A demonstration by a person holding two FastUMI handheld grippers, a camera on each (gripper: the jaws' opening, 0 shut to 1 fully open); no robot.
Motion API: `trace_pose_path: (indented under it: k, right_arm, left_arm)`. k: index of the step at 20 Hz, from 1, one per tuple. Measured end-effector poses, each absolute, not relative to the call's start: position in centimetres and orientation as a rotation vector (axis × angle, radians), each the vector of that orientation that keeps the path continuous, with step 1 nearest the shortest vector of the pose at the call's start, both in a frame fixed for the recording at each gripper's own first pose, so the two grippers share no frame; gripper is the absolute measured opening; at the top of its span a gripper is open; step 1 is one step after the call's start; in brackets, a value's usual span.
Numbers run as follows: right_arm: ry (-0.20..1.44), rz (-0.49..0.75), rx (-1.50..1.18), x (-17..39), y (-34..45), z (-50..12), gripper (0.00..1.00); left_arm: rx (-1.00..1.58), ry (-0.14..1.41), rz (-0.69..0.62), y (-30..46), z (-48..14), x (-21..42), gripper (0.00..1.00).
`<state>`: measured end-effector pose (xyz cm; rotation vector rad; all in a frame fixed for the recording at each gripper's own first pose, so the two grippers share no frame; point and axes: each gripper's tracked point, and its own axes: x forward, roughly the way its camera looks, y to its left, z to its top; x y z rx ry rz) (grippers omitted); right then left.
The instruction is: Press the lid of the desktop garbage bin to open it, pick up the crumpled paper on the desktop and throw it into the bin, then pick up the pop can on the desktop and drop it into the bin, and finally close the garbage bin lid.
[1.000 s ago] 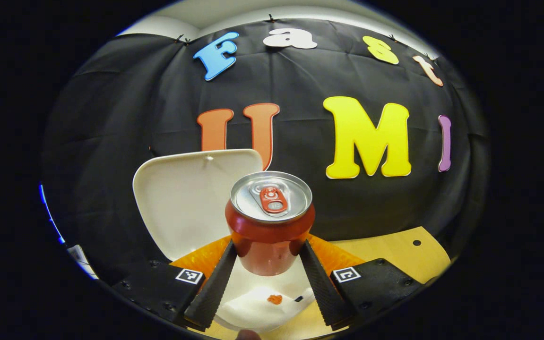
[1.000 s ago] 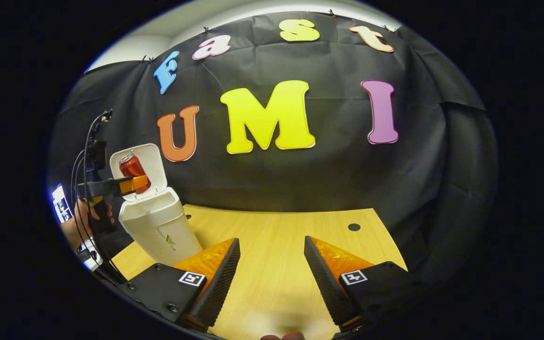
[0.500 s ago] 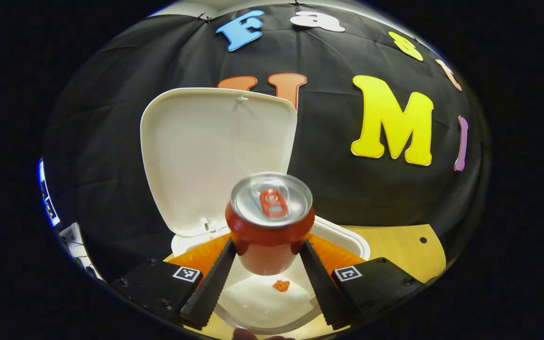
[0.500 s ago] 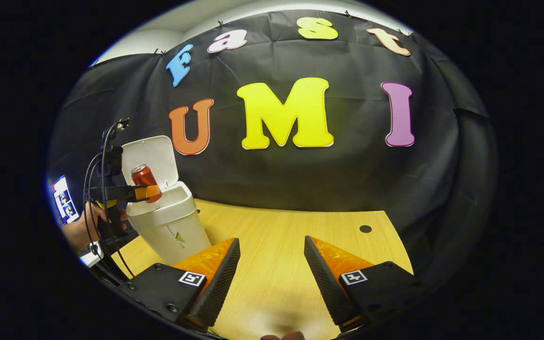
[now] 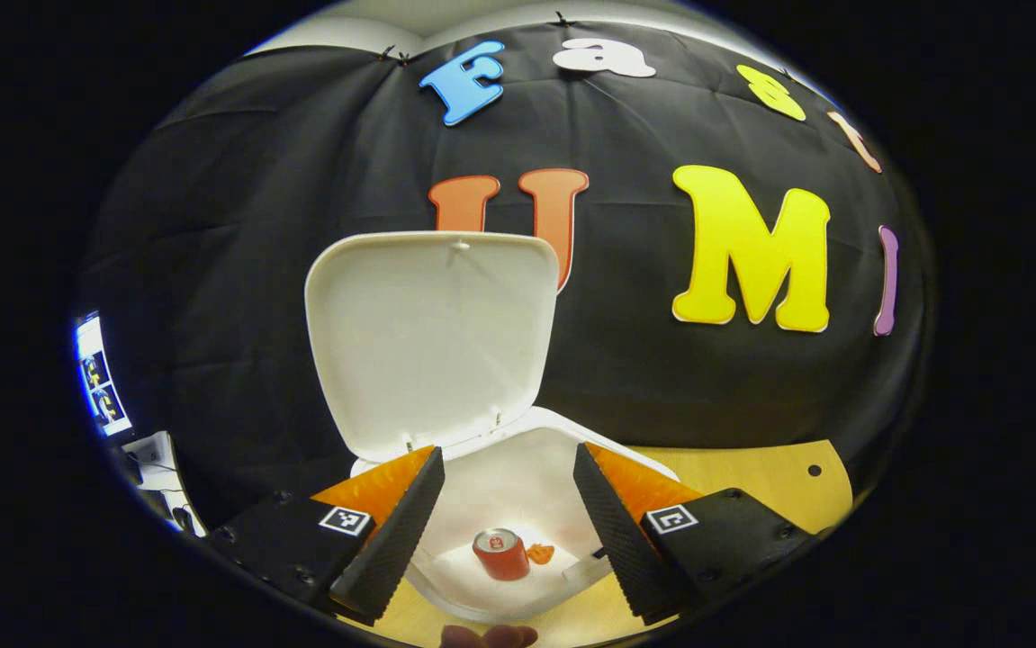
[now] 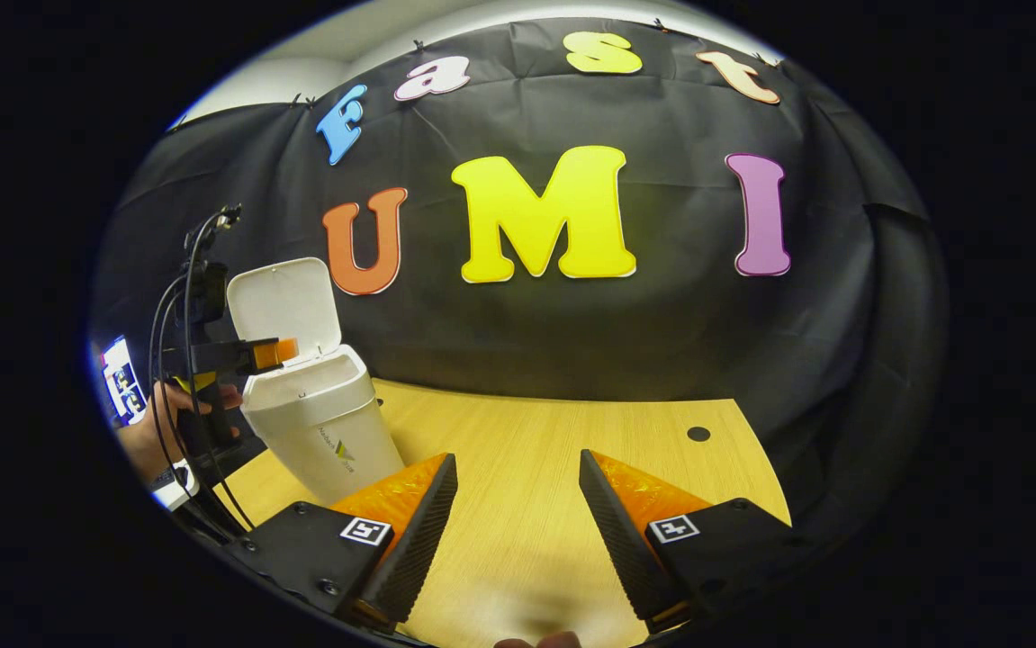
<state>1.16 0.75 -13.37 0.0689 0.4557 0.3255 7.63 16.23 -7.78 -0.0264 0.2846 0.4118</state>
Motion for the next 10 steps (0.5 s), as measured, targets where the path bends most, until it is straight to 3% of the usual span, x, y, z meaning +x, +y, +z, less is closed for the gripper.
trace_pose_path:
  k: [4,10]
  right_arm:
    - [0.416,0.340,0.067,2.1,0.0,-11.6,0.88]
    - [0.358,0.355,0.063,4.5,-0.6,-8.4,0.88]
  left_arm:
    - [-0.074,0.181,0.441,14.1,-3.5,8.6,0.96]
    - [-0.040,0.022,0.570,16.9,4.5,10.4,0.95]
